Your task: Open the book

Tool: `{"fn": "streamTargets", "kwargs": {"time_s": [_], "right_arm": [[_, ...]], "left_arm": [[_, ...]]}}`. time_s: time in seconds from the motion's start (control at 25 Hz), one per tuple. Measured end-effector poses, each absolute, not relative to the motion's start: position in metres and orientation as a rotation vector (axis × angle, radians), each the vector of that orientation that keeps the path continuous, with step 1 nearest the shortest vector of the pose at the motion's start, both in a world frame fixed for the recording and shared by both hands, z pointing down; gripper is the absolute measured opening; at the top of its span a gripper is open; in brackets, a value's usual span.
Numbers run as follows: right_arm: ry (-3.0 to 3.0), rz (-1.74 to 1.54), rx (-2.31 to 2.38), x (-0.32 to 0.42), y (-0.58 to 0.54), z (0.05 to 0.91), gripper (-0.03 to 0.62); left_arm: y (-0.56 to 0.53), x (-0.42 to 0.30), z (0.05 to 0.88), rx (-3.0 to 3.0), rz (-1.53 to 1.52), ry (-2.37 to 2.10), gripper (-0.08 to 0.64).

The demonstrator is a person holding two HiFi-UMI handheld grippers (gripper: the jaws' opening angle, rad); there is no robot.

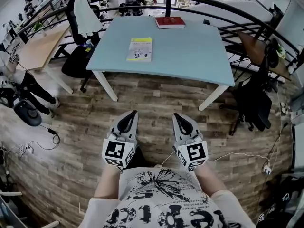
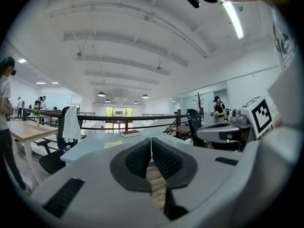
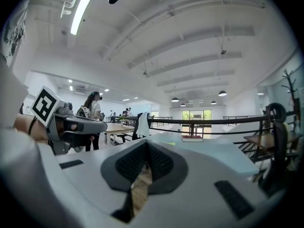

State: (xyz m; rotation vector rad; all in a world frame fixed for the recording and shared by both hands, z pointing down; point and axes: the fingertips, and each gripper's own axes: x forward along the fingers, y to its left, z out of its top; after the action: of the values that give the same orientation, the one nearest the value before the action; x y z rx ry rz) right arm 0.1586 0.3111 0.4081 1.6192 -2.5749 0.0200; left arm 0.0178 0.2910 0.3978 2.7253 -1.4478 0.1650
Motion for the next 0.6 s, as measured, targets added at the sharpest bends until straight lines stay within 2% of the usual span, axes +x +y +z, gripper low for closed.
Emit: {"fn": "streamTargets", "kwargs": {"time_s": [0.28,0.6], "right_arm": [[-2.507,0.056,1.681,0.139,0.224,0.422,0.011],[-2.405,0.092,1.759,0.097,0.083,0.417,0.011]], "left_arm": [[0.201,-0.006,0.413,2.74,0.186,-1.389,0.021],[0.04,-0.046,0.408,2.774,0.192,-1.263,0.021]]}}
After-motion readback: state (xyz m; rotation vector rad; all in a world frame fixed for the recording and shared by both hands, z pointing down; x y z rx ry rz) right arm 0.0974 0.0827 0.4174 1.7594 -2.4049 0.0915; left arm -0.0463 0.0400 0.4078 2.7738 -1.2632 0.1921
